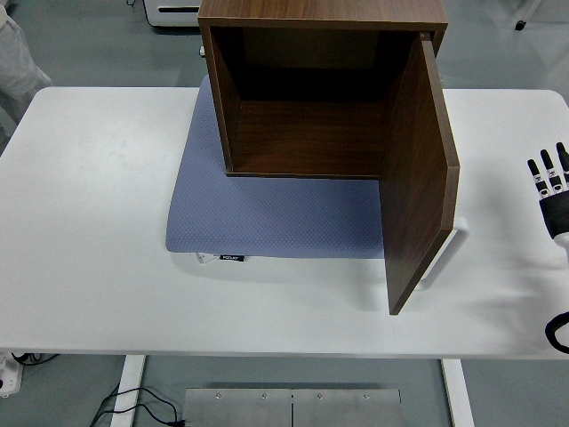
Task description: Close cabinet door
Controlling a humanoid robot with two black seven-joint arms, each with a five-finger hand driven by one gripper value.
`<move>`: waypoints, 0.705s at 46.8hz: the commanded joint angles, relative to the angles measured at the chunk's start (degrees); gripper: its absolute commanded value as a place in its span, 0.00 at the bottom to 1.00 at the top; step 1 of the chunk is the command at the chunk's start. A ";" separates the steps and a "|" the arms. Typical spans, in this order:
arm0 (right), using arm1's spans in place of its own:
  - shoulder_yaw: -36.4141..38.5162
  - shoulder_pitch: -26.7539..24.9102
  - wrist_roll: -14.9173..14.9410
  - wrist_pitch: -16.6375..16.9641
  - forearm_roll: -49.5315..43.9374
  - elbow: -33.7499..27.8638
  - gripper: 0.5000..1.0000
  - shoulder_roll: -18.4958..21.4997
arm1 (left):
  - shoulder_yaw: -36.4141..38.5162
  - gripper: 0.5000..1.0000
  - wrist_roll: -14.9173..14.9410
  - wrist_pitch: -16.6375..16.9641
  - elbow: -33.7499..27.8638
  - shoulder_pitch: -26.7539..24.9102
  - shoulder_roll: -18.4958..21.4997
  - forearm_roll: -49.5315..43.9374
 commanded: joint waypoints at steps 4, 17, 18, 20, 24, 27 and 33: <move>0.00 -0.09 0.00 0.08 0.00 0.26 1.00 0.00 | 0.00 1.00 0.00 -0.01 0.00 0.00 0.00 0.01; 0.08 -0.17 0.00 0.08 0.00 0.26 1.00 0.00 | 0.00 1.00 0.00 -0.01 0.00 0.00 0.00 0.01; 0.00 -0.17 0.00 0.08 0.00 0.26 1.00 -0.09 | 0.00 1.00 0.00 -0.01 0.00 0.00 0.00 0.01; 0.08 -0.17 0.00 0.08 0.00 0.26 1.00 -0.09 | 0.00 1.00 0.00 -0.01 0.00 0.00 0.00 0.01; 0.00 -0.17 0.00 0.08 0.00 0.26 1.00 -0.09 | 0.00 1.00 0.00 0.08 0.00 0.00 0.00 0.01; 0.08 -0.09 0.00 0.17 0.00 0.26 1.00 -0.09 | 0.00 1.00 0.00 -0.01 0.00 0.00 0.00 0.01; 0.00 -0.09 0.00 0.17 0.00 0.26 1.00 -0.62 | 0.00 1.00 0.00 -0.01 0.00 0.00 0.00 0.01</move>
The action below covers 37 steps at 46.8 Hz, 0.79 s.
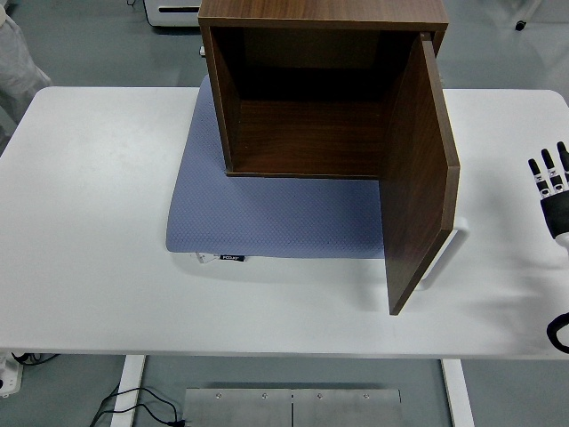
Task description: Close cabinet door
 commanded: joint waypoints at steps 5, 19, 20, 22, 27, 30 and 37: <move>0.05 -0.02 0.00 0.03 0.07 0.00 1.00 -0.76 | 0.00 1.00 0.00 0.00 0.00 0.00 0.00 0.00; 0.05 0.06 0.00 0.11 0.07 0.17 1.00 -1.37 | 0.00 1.00 0.00 0.00 0.00 0.00 0.00 0.00; 0.05 0.15 -0.09 0.03 0.07 0.17 1.00 -1.37 | 0.00 1.00 0.00 0.00 0.09 0.00 0.00 0.00; 0.05 0.15 -0.09 0.03 0.07 0.17 1.00 -1.37 | 0.00 1.00 0.00 0.00 0.00 0.00 0.00 0.00; 0.05 0.33 -0.09 0.03 0.07 0.17 1.00 -1.46 | 0.00 1.00 0.00 0.00 0.00 0.00 0.00 0.00; 0.05 0.41 -0.09 0.03 0.07 0.09 1.00 -1.46 | 0.00 1.00 0.00 0.08 0.00 0.00 0.00 0.00; 0.05 0.50 -0.09 0.03 0.07 0.09 1.00 -1.73 | 0.00 1.00 0.00 0.08 0.00 0.00 0.00 0.00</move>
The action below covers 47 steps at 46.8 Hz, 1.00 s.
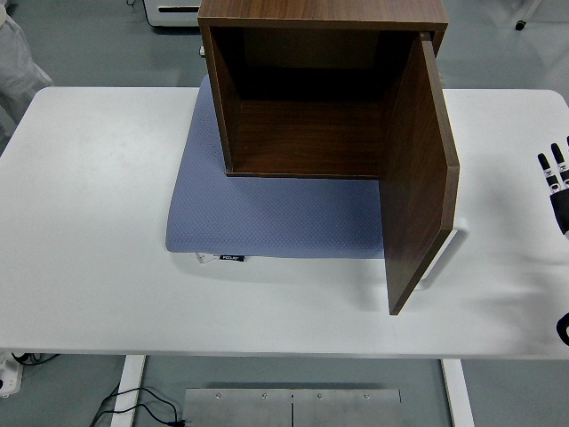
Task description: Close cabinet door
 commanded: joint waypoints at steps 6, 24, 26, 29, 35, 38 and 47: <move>0.03 0.05 0.00 0.00 0.00 0.00 1.00 -0.87 | 0.00 1.00 0.00 0.00 0.00 0.00 0.00 0.00; 0.03 -1.61 -0.09 2.11 0.17 0.88 1.00 -5.00 | 0.00 1.00 0.00 0.00 0.00 0.00 0.00 0.00; 0.03 -1.97 -0.09 2.63 0.17 0.96 1.00 -5.53 | 0.00 1.00 0.00 0.00 0.00 0.00 0.00 0.00; 0.03 -2.76 -0.09 3.60 0.17 0.96 1.00 -6.49 | 0.00 1.00 0.00 0.00 0.00 0.00 0.00 0.00; 0.29 -4.51 -0.09 4.66 0.26 1.93 1.00 -7.81 | 0.00 1.00 0.00 0.00 0.00 0.00 0.00 0.00; 0.38 -5.74 -0.17 4.75 0.26 3.24 1.00 -8.34 | 0.00 1.00 0.00 0.00 0.00 0.00 0.00 0.00; 1.52 -9.79 -0.17 4.75 0.26 9.31 1.00 -10.01 | 0.00 1.00 0.00 0.00 0.00 0.00 0.00 0.00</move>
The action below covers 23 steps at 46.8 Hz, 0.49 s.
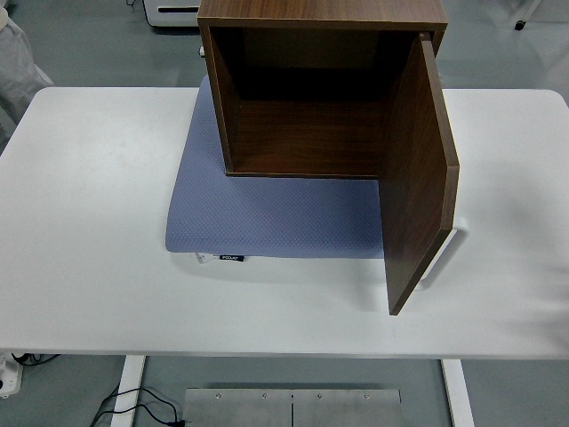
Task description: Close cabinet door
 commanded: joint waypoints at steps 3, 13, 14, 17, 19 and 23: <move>0.83 -2.66 -0.02 -0.02 -0.01 3.78 1.00 -1.15 | 0.00 1.00 0.00 -0.01 0.01 0.00 0.00 0.00; 2.33 -7.84 -0.19 0.68 -0.01 9.41 1.00 -2.12 | 0.00 1.00 0.00 0.08 0.01 0.00 0.00 0.00; 2.41 -8.37 -0.19 0.94 -0.01 9.76 1.00 -2.20 | 0.00 1.00 0.00 0.00 0.01 0.00 0.00 0.00; 2.68 -9.78 -0.19 1.29 -0.01 10.73 1.00 -2.29 | 0.00 1.00 0.00 -0.01 0.01 0.00 0.00 0.00; 2.59 -10.66 -0.19 1.47 -0.01 11.52 1.00 -2.38 | 0.00 1.00 0.00 -0.01 0.01 0.00 0.00 0.00; 2.59 -12.77 -0.19 2.70 -0.10 12.93 1.00 -2.38 | 0.00 1.00 0.00 -0.01 0.01 0.00 0.00 0.00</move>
